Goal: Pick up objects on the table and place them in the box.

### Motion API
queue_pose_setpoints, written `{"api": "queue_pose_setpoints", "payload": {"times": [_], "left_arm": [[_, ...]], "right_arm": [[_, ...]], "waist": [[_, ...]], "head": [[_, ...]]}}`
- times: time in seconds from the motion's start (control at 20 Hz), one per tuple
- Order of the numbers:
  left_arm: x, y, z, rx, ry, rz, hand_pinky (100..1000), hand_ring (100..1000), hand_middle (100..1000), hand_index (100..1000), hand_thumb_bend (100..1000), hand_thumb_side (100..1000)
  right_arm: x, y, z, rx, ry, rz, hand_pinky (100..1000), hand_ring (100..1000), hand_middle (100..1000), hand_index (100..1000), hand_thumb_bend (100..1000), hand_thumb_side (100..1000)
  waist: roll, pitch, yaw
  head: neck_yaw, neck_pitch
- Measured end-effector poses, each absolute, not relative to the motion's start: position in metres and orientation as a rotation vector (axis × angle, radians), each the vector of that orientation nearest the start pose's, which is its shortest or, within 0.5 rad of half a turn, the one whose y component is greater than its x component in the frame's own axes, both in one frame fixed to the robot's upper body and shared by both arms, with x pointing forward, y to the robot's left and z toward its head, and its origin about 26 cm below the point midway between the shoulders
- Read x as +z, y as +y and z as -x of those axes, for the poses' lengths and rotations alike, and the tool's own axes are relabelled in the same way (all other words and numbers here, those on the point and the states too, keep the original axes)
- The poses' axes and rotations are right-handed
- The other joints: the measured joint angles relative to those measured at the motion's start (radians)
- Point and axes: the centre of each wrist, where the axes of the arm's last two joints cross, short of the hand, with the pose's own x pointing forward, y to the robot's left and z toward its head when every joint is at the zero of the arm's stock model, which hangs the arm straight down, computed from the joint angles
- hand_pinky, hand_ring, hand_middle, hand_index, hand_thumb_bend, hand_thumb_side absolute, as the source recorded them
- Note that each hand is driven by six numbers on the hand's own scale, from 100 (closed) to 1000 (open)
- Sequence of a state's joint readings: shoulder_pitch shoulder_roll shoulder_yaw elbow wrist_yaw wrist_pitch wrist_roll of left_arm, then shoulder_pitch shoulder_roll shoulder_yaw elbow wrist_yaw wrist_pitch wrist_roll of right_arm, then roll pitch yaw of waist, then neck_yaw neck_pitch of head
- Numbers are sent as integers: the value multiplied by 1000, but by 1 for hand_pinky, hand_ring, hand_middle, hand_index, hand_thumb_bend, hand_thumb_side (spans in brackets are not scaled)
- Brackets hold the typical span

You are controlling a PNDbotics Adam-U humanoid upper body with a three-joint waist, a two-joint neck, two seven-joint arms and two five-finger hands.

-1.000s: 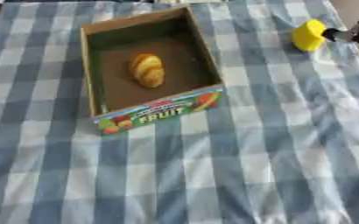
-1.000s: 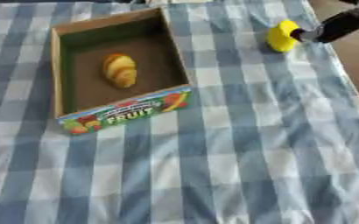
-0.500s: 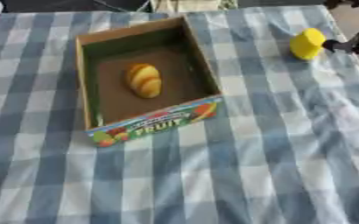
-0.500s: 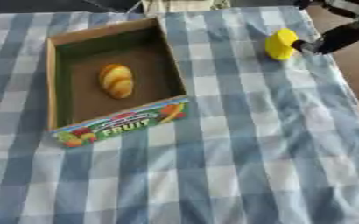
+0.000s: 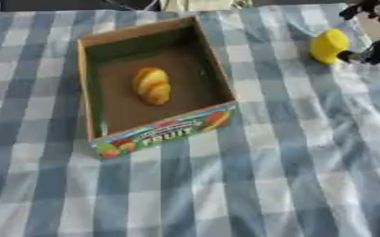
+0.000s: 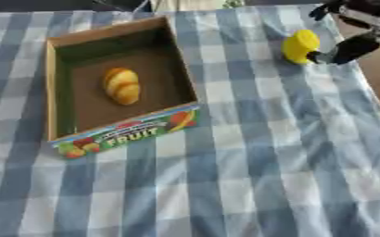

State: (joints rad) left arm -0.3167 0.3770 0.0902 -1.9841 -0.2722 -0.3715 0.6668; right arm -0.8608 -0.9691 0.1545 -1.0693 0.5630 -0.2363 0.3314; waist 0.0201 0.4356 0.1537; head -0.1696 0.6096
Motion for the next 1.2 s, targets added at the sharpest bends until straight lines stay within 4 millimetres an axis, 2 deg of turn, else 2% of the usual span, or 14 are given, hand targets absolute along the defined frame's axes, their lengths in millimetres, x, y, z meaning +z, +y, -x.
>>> {"api": "queue_pose_setpoints", "payload": {"times": [0.3, 0.6, 0.85, 1.0, 1.05, 1.2], "left_arm": [[214, 288, -302, -304, 3276, 855, 786, 805, 784, 925, 231, 443], [214, 287, -302, -309, 3278, 852, 785, 805, 784, 926, 225, 449], [214, 286, -302, -304, 3283, 846, 785, 805, 783, 925, 223, 452], [214, 286, -302, -304, 3283, 846, 784, 806, 783, 924, 222, 452], [214, 286, -302, -304, 3283, 846, 784, 806, 783, 924, 222, 453], [213, 285, -302, -310, 3285, 845, 784, 807, 783, 924, 221, 453]], "right_arm": [[306, -444, -412, 1329, -1397, 1182, 881, 1000, 845, 931, 386, 340], [302, -445, -417, 1303, -1404, 1191, 874, 1000, 810, 916, 327, 347], [300, -445, -419, 1287, -1406, 1186, 864, 992, 763, 877, 265, 268], [298, -444, -421, 1268, -1408, 1188, 845, 949, 668, 783, 113, 147], [298, -443, -422, 1259, -1411, 1188, 834, 927, 614, 732, 100, 105], [297, -441, -423, 1228, -1438, 1181, 810, 879, 511, 611, 100, 100]], "waist": [[0, 13, 3], [0, 25, 6], [0, 28, 7], [0, 29, 9], [0, 29, 10], [-1, 29, 11]], "head": [[-1, -6], [-1, -14], [-1, -14], [-1, -15], [-1, -15], [-1, -14]]}}
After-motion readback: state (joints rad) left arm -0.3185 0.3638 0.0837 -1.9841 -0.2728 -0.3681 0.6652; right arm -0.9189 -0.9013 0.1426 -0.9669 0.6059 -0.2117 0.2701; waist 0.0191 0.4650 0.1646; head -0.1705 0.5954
